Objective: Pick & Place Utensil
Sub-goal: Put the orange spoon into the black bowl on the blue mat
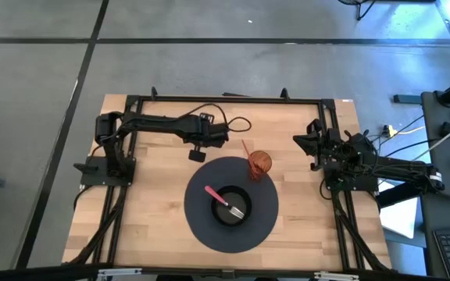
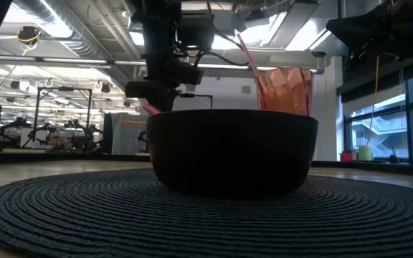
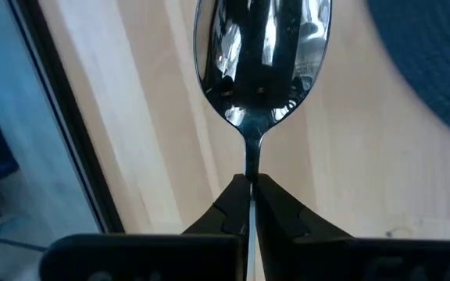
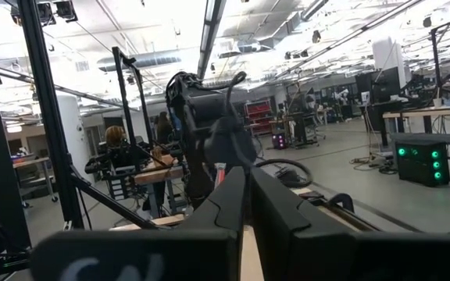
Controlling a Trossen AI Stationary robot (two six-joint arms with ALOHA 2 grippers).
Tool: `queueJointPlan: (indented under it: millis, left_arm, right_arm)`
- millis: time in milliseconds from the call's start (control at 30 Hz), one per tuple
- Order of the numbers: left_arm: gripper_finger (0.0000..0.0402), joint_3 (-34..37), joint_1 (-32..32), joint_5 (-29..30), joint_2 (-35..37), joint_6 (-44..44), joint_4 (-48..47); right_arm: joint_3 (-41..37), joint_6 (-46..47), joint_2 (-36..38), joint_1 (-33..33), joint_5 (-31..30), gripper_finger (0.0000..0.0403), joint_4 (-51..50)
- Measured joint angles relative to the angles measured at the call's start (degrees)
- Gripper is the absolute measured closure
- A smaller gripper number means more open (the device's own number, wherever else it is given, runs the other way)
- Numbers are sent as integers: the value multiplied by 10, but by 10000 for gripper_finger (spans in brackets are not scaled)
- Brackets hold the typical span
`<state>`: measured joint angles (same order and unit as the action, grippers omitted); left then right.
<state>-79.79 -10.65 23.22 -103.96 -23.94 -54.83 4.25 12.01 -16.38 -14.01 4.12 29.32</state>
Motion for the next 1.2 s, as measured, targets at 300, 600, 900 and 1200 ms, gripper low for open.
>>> queueJointPlan:
  millis: [300,600,900,1200]
  left_arm:
    - [398,0,39,11,0,-6,0]
    - [398,0,51,12,0,-2,-3]
    - [398,0,52,12,0,27,-4]
    - [398,0,37,44,0,43,-12]
  right_arm:
    - [0,-3,0,0,0,379,2]
    - [0,-15,0,0,0,379,29]
    - [0,-35,0,0,-31,379,46]
    - [0,-31,0,0,-31,379,47]
